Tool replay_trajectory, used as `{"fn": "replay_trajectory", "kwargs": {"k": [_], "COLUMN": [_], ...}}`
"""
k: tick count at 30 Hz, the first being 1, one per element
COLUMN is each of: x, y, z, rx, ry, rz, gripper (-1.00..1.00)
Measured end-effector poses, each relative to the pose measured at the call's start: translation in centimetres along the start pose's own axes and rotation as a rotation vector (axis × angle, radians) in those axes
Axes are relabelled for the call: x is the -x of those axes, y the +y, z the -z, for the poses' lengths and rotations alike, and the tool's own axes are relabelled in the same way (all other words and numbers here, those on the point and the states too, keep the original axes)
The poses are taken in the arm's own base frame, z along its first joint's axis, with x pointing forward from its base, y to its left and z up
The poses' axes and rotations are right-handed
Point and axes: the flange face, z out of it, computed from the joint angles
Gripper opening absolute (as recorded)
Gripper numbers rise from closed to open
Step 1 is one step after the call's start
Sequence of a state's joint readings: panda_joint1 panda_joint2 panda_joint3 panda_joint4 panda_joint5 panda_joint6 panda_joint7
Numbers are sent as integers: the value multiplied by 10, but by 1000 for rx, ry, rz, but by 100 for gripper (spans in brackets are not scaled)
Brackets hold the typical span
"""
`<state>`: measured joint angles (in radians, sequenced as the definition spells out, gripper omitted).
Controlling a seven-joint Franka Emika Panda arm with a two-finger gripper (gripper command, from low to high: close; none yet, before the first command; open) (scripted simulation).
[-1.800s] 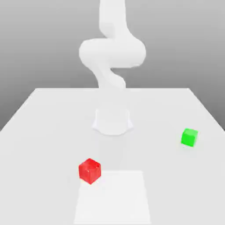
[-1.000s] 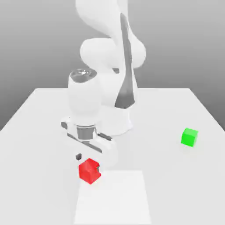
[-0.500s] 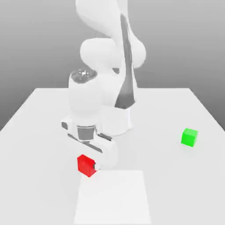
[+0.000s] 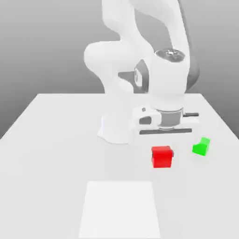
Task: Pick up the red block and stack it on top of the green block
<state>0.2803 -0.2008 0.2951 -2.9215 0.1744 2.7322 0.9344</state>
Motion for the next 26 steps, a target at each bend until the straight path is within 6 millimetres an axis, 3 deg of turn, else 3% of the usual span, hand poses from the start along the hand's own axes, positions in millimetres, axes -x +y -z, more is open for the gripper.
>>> {"fn": "replay_trajectory", "kwargs": {"k": [6, 12, 14, 25, 26], "x": [104, 209, 217, 217, 220], "y": [-36, -37, -36, -35, -34], "z": [7, 10, 1, -53, -56], "rx": [4, 15, 33, 34, 24], "ry": [-2, 2, 21, 22, 11], "rz": [410, 808, 846, 855, 858], "gripper": [-100, -100, -100, -100, 100]}}
